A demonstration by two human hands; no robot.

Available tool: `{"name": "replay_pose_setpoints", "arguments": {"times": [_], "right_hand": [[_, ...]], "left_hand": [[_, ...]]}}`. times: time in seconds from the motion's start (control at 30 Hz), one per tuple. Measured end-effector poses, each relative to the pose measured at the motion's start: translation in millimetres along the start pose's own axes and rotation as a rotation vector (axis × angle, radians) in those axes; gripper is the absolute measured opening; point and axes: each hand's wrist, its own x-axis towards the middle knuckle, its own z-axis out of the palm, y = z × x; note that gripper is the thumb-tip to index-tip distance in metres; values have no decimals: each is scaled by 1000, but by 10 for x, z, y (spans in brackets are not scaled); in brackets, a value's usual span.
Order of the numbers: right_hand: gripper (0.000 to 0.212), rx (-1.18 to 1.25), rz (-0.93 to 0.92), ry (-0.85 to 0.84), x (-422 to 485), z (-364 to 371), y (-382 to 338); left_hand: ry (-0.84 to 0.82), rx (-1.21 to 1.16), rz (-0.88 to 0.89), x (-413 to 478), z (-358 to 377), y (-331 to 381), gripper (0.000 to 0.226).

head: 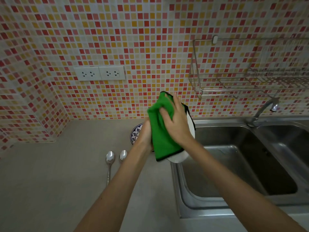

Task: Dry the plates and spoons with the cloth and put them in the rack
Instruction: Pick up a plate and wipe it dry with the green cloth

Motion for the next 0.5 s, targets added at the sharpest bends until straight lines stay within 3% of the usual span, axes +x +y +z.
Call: {"name": "replay_pose_setpoints", "arguments": {"times": [0.13, 0.27, 0.43, 0.5], "right_hand": [[49, 126, 188, -135, 500, -62, 37], [31, 274, 275, -62, 622, -223, 334], [43, 528, 457, -108, 184, -120, 645], [47, 639, 416, -54, -80, -32, 570]], "left_hand": [[5, 50, 63, -25, -92, 56, 33], [30, -11, 138, -66, -277, 140, 30], [95, -163, 149, -56, -437, 207, 36], [181, -188, 139, -17, -460, 168, 40]]}}
